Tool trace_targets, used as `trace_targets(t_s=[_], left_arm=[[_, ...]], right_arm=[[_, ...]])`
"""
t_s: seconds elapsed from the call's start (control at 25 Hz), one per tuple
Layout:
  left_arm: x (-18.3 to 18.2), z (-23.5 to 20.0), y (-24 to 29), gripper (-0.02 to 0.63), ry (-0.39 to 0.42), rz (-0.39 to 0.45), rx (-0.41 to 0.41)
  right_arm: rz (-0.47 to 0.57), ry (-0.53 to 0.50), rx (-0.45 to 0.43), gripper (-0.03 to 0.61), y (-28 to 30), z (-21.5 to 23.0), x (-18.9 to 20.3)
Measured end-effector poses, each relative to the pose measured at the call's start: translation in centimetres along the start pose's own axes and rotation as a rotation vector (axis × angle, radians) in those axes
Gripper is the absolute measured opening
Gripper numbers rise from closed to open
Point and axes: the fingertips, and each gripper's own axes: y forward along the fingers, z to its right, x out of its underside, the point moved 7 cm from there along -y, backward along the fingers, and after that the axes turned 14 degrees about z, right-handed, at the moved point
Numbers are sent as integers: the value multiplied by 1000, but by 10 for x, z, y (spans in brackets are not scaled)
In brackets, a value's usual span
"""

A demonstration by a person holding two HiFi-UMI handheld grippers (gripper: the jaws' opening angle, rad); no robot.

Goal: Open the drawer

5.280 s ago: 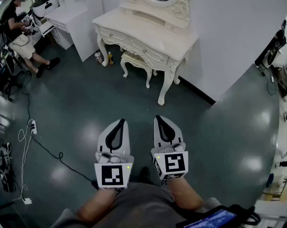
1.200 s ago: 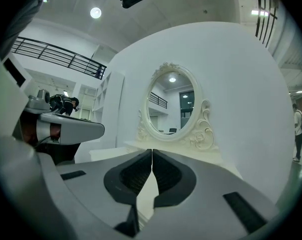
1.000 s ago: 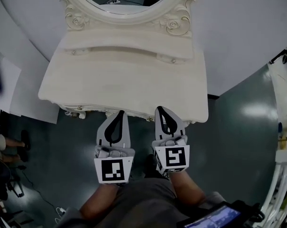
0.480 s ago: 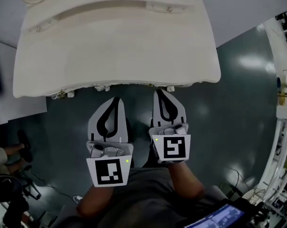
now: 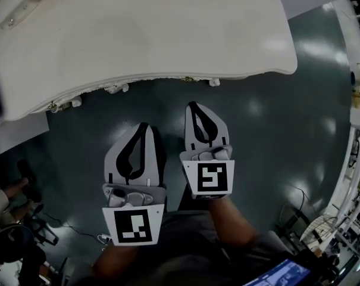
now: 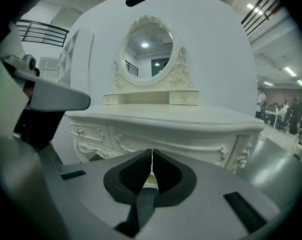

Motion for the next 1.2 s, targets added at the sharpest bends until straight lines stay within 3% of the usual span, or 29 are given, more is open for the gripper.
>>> trace_targets(t_s=[0.2, 0.28, 0.36, 0.84, 1.2], left_arm=[[10, -3, 7, 15, -12, -9, 13], [10, -4, 9, 15, -21, -7, 17], [10, -6, 11, 15, -26, -7, 17], [23, -22, 19, 15, -10, -45, 31], [29, -31, 23, 15, -16, -67, 2]], right_arm=[[-3, -10, 10, 18, 14, 2, 11], [-2, -2, 28, 140, 17, 5, 13], [-6, 1, 43, 175, 19, 8, 16], [-30, 17, 98, 176, 56, 16, 29], [-52, 5, 86, 176, 74, 22, 35]])
